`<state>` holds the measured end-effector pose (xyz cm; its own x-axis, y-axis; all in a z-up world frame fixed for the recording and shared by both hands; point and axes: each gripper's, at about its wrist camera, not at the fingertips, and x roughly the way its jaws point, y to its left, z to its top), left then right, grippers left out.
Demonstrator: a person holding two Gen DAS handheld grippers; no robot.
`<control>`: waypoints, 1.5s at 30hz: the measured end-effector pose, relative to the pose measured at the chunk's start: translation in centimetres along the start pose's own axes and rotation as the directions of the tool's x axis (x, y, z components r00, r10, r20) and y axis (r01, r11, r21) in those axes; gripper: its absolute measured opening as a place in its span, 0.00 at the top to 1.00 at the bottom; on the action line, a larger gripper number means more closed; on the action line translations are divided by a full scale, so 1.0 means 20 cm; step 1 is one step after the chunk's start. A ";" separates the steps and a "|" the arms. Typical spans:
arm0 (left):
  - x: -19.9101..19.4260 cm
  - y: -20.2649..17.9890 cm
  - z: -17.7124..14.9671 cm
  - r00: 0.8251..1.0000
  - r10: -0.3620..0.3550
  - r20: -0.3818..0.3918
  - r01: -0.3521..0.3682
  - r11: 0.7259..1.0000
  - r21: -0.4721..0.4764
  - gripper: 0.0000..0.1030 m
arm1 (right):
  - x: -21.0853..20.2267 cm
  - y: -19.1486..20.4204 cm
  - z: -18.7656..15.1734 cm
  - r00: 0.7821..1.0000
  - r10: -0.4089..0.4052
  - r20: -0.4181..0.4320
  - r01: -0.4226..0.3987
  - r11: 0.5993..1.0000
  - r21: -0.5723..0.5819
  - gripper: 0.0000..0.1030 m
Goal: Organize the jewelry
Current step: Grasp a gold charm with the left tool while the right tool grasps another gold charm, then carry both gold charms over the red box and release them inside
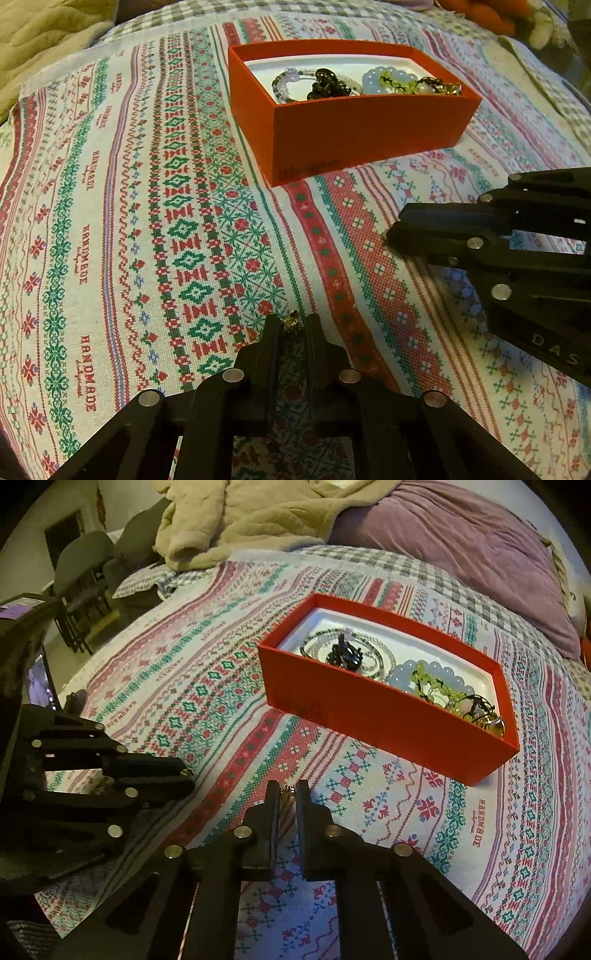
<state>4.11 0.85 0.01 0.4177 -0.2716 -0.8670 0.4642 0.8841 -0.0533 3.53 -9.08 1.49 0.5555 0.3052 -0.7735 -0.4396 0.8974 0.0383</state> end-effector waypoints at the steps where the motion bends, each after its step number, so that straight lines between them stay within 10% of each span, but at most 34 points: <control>1: 0.00 0.00 0.00 1.000 0.000 0.000 0.000 1.000 0.000 0.93 | -0.01 0.00 0.00 1.000 0.003 0.004 -0.003 1.000 -0.002 0.92; 45: -0.19 -0.07 0.27 0.985 -0.029 0.169 0.032 0.999 -0.014 0.99 | -0.29 -0.15 0.11 0.993 -0.042 0.113 0.033 0.996 0.080 0.92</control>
<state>6.10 -1.48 6.10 0.5298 -0.3573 -0.7692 0.4660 0.8804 -0.0880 3.11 -12.83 7.27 0.6494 0.3017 -0.6980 -0.3635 0.9294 0.0636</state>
